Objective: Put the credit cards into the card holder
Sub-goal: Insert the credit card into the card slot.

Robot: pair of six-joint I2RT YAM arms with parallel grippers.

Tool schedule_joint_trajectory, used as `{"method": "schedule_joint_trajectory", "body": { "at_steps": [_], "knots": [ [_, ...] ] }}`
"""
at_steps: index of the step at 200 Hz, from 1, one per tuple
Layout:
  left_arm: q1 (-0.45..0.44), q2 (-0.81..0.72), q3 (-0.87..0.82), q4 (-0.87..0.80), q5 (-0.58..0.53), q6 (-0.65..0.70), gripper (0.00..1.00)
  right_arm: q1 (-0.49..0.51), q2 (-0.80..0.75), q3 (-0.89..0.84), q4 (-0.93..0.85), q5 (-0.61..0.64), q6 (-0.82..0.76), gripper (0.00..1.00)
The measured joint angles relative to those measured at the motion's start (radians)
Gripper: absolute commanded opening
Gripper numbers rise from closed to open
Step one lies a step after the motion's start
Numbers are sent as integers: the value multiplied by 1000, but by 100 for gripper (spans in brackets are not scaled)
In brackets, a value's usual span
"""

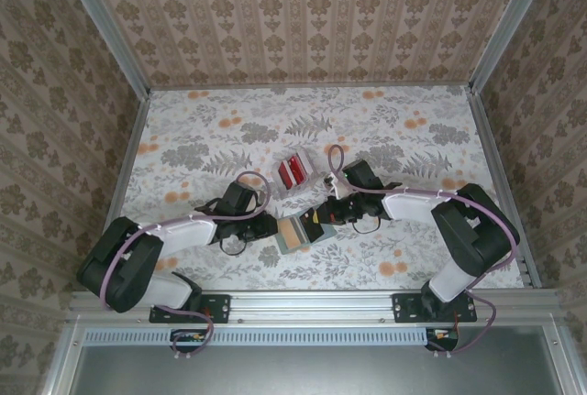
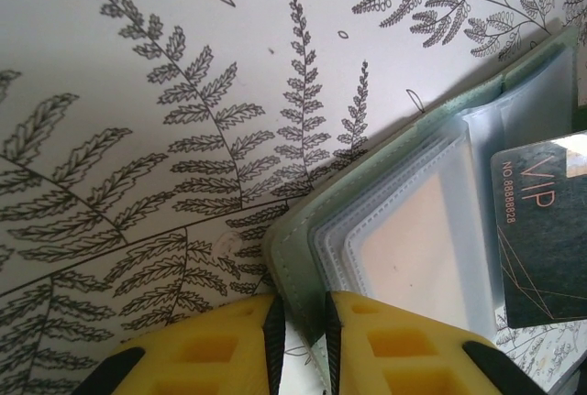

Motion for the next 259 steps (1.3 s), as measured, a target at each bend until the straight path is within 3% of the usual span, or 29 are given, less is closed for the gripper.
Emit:
{"method": "schedule_joint_trajectory", "body": {
  "at_steps": [259],
  "knots": [
    [0,6,0,8,0,0,19,53,93,60,6,-6,31,3]
  ]
}}
